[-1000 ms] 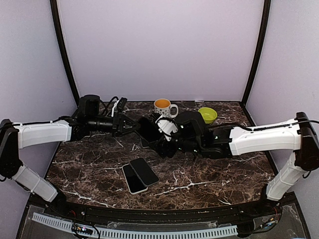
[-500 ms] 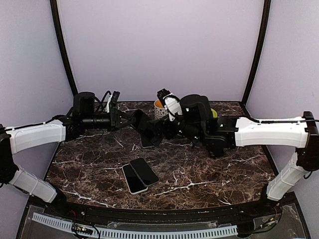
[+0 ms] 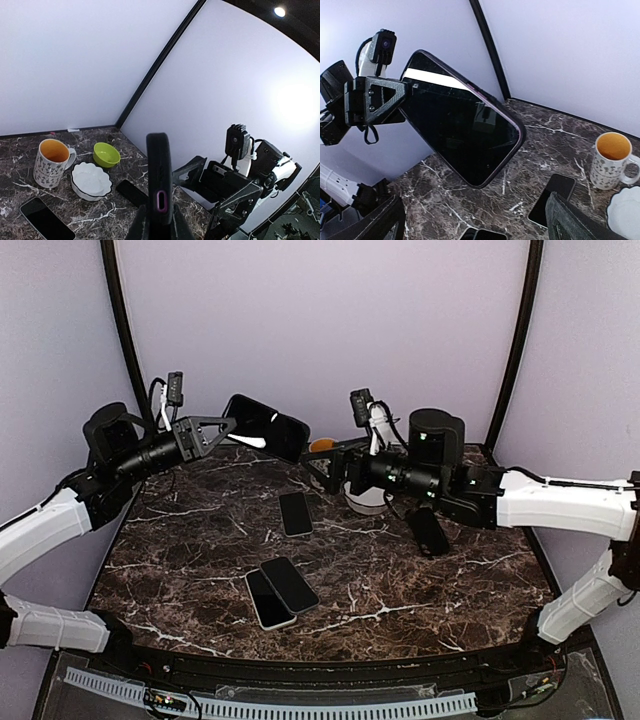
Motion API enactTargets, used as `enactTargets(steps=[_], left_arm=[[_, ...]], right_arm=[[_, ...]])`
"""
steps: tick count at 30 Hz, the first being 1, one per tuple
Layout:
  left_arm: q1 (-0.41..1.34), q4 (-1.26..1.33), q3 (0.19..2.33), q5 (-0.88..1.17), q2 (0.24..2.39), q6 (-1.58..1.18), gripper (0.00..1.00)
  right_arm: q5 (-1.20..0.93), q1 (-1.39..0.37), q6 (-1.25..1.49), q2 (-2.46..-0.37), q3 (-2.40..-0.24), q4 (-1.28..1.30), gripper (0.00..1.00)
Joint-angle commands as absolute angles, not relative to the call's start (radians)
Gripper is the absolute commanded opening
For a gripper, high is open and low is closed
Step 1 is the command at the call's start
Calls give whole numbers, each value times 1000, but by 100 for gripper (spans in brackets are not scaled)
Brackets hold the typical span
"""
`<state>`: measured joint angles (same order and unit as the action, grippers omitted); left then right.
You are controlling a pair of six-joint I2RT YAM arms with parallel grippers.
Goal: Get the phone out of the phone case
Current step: Pass from the left arm to the right
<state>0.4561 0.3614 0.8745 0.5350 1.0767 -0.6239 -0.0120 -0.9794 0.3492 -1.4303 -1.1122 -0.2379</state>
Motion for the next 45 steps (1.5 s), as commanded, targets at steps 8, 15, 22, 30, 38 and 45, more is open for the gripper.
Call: enactTargets(steps=[8, 15, 22, 30, 38, 45], left_arm=[[453, 626, 888, 557, 982, -772, 0], [453, 708, 872, 613, 960, -829, 0], [453, 735, 841, 621, 944, -850, 0], [453, 699, 838, 597, 941, -849, 0], [453, 664, 825, 637, 939, -784, 10], [452, 401, 849, 737, 901, -547, 89]], right_arm=[[-306, -970, 486, -1531, -1209, -539, 92], [-411, -965, 580, -1591, -1272, -678, 73], [-491, -949, 684, -1631, -1320, -781, 45], [-545, -946, 728, -1675, -1380, -850, 19], [-600, -945, 706, -1676, -1372, -858, 0], [-575, -943, 539, -1598, -1337, -717, 0]])
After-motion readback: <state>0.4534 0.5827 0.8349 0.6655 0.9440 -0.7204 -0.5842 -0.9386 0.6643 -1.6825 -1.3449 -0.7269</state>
